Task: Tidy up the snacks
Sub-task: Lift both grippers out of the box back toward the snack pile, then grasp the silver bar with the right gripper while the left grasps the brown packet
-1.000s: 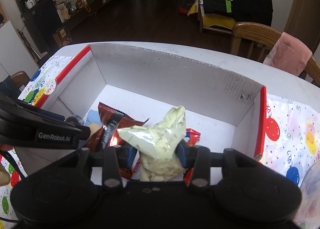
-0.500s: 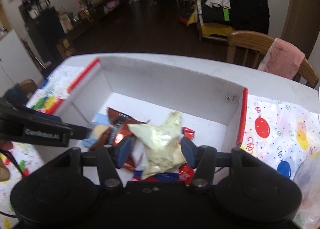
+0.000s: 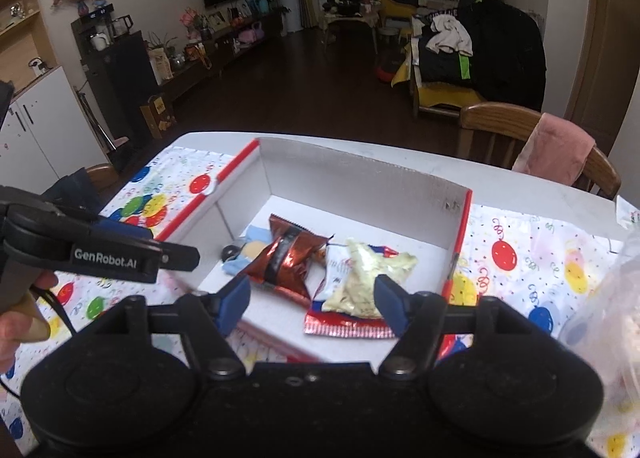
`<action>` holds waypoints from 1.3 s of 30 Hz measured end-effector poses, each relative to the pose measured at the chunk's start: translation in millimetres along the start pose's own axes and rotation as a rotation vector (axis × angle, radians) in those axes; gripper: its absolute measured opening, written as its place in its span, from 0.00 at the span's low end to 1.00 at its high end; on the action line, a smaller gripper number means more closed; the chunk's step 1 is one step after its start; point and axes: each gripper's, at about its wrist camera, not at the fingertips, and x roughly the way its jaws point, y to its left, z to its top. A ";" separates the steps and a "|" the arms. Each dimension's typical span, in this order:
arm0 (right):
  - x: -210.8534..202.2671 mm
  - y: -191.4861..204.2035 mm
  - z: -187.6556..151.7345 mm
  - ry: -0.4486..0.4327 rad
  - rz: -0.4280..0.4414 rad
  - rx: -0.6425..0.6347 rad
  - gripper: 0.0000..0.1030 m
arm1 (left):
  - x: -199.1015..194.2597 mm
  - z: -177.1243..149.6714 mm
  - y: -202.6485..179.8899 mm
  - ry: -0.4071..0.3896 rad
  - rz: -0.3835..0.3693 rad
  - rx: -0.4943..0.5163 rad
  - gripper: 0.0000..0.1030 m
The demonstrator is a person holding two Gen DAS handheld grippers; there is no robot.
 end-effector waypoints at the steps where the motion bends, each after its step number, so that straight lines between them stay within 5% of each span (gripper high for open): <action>1: -5.6 1.7 -3.8 -0.008 0.000 0.001 0.71 | -5.7 -4.7 0.0 -0.009 -0.005 0.004 0.57; 19: -49.8 47.9 -101.4 0.025 0.029 0.048 0.91 | -45.4 -111.8 17.0 0.007 -0.018 0.020 0.73; 24: -55.5 62.4 -127.8 0.040 0.093 -0.015 1.00 | -39.9 -138.4 25.3 0.056 -0.025 -0.001 0.76; 32: -45.2 78.8 -158.9 0.132 0.113 -0.119 1.00 | -23.3 -173.5 28.9 0.136 0.017 -0.009 0.76; 39: -42.6 90.2 -171.2 0.154 0.143 -0.280 0.99 | -1.3 -179.9 25.4 0.210 -0.031 -0.044 0.76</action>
